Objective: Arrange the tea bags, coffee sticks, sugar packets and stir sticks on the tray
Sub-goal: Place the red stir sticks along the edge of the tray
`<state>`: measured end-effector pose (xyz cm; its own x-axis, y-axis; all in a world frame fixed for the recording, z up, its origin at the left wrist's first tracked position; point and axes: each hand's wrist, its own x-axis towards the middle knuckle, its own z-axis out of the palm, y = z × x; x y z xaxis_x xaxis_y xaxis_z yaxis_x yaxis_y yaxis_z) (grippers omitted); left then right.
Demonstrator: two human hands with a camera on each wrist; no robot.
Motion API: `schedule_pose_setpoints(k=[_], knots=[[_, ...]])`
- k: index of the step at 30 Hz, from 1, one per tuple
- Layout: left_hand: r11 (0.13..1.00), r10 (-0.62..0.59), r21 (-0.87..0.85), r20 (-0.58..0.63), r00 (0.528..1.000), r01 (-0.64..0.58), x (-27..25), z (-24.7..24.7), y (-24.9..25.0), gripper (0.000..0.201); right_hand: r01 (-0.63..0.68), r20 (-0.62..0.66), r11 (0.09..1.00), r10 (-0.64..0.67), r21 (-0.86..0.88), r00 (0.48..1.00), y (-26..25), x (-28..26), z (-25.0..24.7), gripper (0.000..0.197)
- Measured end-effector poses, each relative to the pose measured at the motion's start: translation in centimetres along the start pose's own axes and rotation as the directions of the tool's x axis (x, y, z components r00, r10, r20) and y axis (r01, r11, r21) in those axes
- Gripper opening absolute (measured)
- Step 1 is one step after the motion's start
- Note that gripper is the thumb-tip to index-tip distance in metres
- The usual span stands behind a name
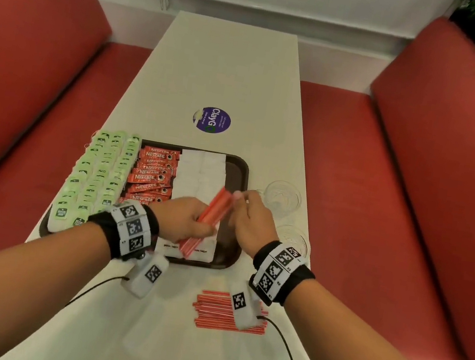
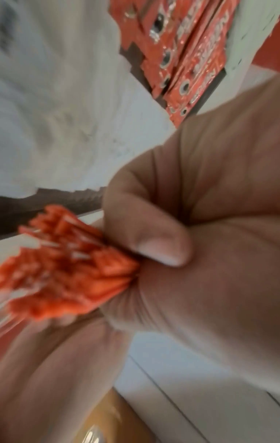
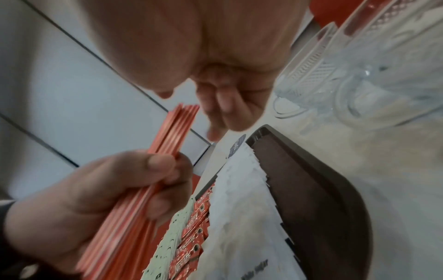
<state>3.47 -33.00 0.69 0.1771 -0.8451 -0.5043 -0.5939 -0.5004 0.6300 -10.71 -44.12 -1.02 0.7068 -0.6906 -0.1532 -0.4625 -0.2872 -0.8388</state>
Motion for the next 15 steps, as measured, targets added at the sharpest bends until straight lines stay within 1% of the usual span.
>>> schedule_pose_setpoints(k=[1,3,5,8,11,13,15], knots=[[0.999,-0.041,0.011,-0.055,0.998,0.042,0.7,-0.7,-0.2,0.029,-0.041,0.000,0.998,0.041,-0.039,0.999,0.3,0.3,-0.1,0.033],[0.995,-0.094,0.025,-0.156,0.983,0.100,2.5,-2.1,-0.2,0.033,-0.118,0.053,0.974,0.130,-0.196,0.990,0.8,0.8,-0.2,0.025],[0.990,-0.130,0.035,-0.205,0.970,0.139,4.8,-3.0,0.0,0.036,-0.164,0.128,0.926,0.218,-0.339,0.968,1.1,1.0,0.2,0.028],[0.980,-0.182,0.033,-0.229,0.956,0.195,8.8,-3.3,0.9,0.041,-0.220,0.176,0.858,0.333,-0.464,0.926,1.0,1.1,0.9,0.033],[0.969,-0.223,0.041,-0.257,0.940,0.242,12.3,-2.7,1.8,0.037,-0.225,0.197,0.802,0.388,-0.553,0.900,0.8,1.6,1.4,0.037],[0.956,-0.244,0.093,-0.273,0.931,0.278,13.9,-2.3,2.2,0.037,-0.214,0.200,0.771,0.403,-0.600,0.893,0.7,1.7,1.6,0.042],[0.934,-0.250,0.186,-0.271,0.930,0.305,15.0,-1.8,2.1,0.041,-0.207,0.208,0.750,0.419,-0.629,0.884,0.7,1.7,1.8,0.049]])
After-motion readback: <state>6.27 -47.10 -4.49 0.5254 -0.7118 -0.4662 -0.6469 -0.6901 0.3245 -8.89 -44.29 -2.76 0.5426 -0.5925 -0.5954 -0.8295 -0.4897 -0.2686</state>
